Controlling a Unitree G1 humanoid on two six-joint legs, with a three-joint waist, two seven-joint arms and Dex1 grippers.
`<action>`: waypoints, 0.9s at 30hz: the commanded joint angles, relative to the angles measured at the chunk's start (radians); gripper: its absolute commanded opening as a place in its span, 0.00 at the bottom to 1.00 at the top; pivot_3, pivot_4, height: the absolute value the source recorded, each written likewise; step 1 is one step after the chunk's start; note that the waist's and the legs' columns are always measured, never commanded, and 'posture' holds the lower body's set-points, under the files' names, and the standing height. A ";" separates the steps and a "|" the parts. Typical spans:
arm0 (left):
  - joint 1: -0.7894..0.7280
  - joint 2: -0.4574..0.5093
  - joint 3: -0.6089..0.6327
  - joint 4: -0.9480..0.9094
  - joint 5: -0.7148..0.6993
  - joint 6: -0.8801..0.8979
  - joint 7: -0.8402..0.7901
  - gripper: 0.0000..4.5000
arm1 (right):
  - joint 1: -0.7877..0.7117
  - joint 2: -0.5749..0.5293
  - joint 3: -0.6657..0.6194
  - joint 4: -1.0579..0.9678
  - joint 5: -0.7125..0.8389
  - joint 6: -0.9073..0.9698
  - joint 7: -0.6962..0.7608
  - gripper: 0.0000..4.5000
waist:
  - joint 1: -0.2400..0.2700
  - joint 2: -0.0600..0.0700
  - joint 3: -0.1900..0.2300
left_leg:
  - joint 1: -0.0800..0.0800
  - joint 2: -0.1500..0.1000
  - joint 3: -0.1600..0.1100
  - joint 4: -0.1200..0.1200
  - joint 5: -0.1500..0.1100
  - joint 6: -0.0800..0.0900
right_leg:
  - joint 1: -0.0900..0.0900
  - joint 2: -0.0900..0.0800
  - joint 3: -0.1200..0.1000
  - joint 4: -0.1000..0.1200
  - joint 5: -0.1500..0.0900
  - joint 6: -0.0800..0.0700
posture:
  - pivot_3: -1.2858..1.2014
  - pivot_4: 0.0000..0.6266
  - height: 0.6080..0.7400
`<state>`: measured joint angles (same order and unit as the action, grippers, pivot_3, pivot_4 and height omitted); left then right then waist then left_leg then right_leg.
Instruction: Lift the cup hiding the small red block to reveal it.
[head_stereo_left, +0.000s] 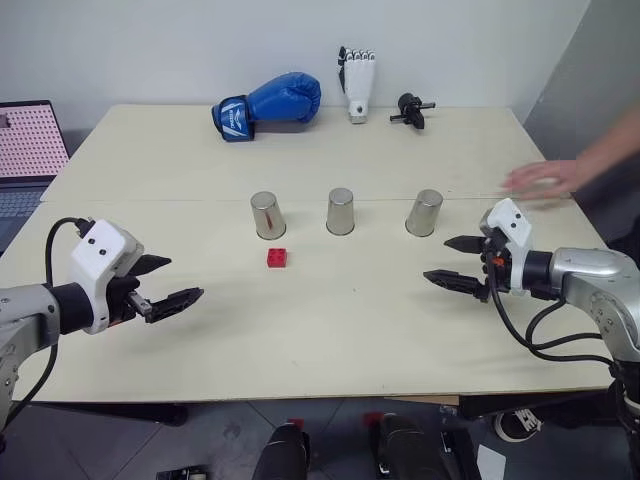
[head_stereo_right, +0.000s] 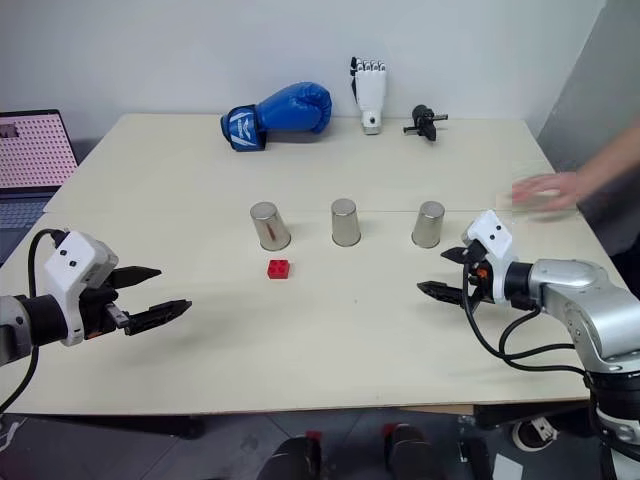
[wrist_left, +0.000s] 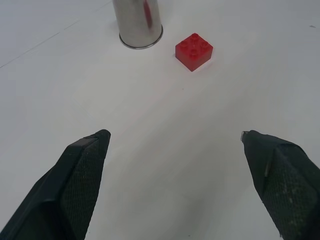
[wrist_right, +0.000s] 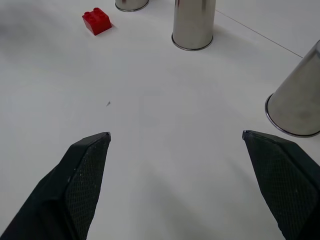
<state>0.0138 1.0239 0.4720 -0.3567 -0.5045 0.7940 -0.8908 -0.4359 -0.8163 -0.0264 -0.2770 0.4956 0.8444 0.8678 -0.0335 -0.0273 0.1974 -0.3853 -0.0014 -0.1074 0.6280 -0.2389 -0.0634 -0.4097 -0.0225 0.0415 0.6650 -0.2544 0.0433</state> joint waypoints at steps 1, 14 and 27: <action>-0.030 0.001 0.030 -0.012 -0.009 -0.013 0.015 1.00 | -0.019 -0.011 -0.041 -0.018 0.014 -0.018 0.005 1.00 | 0.000 0.000 0.000 | 0.000 0.000 0.000 0.000 0.000 0.000 | 0.000 0.000 0.000 0.000 0.000 0.000 | 0.52 0.24 1.00; -0.036 0.006 0.008 -0.011 0.001 -0.037 0.014 1.00 | -0.015 -0.015 -0.048 -0.012 0.008 -0.026 -0.003 1.00 | 0.000 0.000 0.000 | 0.000 0.000 0.000 0.000 0.000 0.000 | 0.000 0.000 0.000 0.000 0.000 0.000 | 0.52 0.24 1.00; -0.047 0.012 -0.009 -0.003 0.007 -0.047 0.004 1.00 | -0.009 -0.010 -0.052 -0.018 0.008 -0.019 -0.009 1.00 | 0.000 0.000 0.000 | 0.000 0.000 0.000 0.000 0.000 0.000 | 0.000 0.000 0.000 0.000 0.000 0.000 | 0.52 0.24 1.00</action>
<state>-0.0172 1.0210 0.4549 -0.3541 -0.5043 0.7697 -0.8846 -0.4397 -0.8167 -0.0476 -0.2704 0.4944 0.8359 0.8630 -0.0335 -0.0273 0.1974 -0.3852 -0.0014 -0.1071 0.6281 -0.2389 -0.0634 -0.4096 -0.0225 0.0417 0.6651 -0.2542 0.0432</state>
